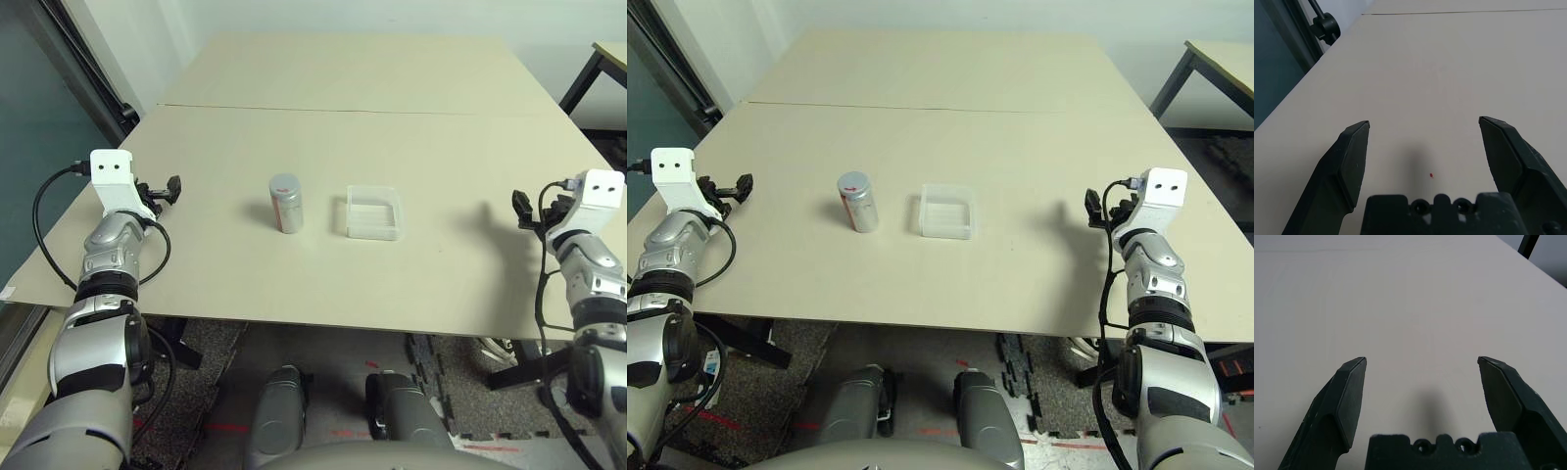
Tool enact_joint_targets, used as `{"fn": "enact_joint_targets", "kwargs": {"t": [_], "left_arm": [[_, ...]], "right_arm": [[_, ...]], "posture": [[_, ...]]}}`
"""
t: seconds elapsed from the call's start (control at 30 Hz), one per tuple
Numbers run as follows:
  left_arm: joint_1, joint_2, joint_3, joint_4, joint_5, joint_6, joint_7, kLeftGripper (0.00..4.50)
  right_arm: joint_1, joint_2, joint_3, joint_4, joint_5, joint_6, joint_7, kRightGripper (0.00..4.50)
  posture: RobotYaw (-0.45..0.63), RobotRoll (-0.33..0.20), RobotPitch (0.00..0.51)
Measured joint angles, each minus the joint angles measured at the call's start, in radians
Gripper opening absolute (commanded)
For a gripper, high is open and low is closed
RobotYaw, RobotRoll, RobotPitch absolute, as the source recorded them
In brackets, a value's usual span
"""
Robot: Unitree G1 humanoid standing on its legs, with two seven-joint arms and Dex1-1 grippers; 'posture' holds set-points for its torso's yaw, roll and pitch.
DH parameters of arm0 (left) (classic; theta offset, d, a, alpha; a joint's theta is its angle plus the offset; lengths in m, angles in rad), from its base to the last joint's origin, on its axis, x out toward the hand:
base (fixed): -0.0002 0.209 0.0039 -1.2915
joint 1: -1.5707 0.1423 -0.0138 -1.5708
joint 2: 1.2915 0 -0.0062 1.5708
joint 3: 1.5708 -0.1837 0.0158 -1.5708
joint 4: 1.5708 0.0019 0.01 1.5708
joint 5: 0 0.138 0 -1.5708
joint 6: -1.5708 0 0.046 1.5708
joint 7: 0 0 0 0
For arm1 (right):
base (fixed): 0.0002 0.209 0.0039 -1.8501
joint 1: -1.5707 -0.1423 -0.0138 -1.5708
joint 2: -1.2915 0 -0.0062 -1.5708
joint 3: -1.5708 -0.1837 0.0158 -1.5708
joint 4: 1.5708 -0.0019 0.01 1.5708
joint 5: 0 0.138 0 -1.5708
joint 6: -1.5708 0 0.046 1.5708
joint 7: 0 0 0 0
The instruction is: Pour the medicine from the bottle into the box.
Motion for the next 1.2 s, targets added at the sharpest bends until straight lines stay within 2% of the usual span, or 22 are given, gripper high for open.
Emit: {"fn": "enact_joint_targets", "kwargs": {"t": [0.3,0.47,0.6,0.8,1.03,1.2], "left_arm": [[-0.051,0.002,-0.018,0.038,0.015,-0.001,-0.039,4.48],[-0.058,0.027,-0.028,-0.023,0.011,0.026,-0.152,4.48],[0.021,0.070,-0.043,-0.253,-0.017,0.127,-0.276,4.48],[0.215,0.109,-0.044,-0.675,-0.122,0.396,-0.406,4.48],[0.391,0.149,-0.053,-1.031,-0.266,0.622,-0.533,4.48],[0.480,0.166,-0.097,-1.160,-0.315,0.669,-0.625,4.48]], "right_arm": [[0.071,0.006,-0.003,-0.104,0.024,0.050,0.005,4.50],[0.052,-0.066,0.008,-0.186,0.030,0.123,0.100,4.50],[0.046,-0.148,0.064,-0.268,0.030,0.215,0.259,4.50],[0.108,-0.250,0.161,-0.540,0.073,0.414,0.524,4.50],[0.156,-0.270,0.237,-0.807,0.140,0.620,0.646,4.50],[0.178,-0.270,0.259,-0.907,0.159,0.704,0.651,4.50]], "posture": [[0.09,0.000,0.098],[0.13,0.000,0.082],[0.14,0.000,0.092],[0.15,0.000,0.098],[0.15,0.000,0.097],[0.14,0.000,0.089]]}}
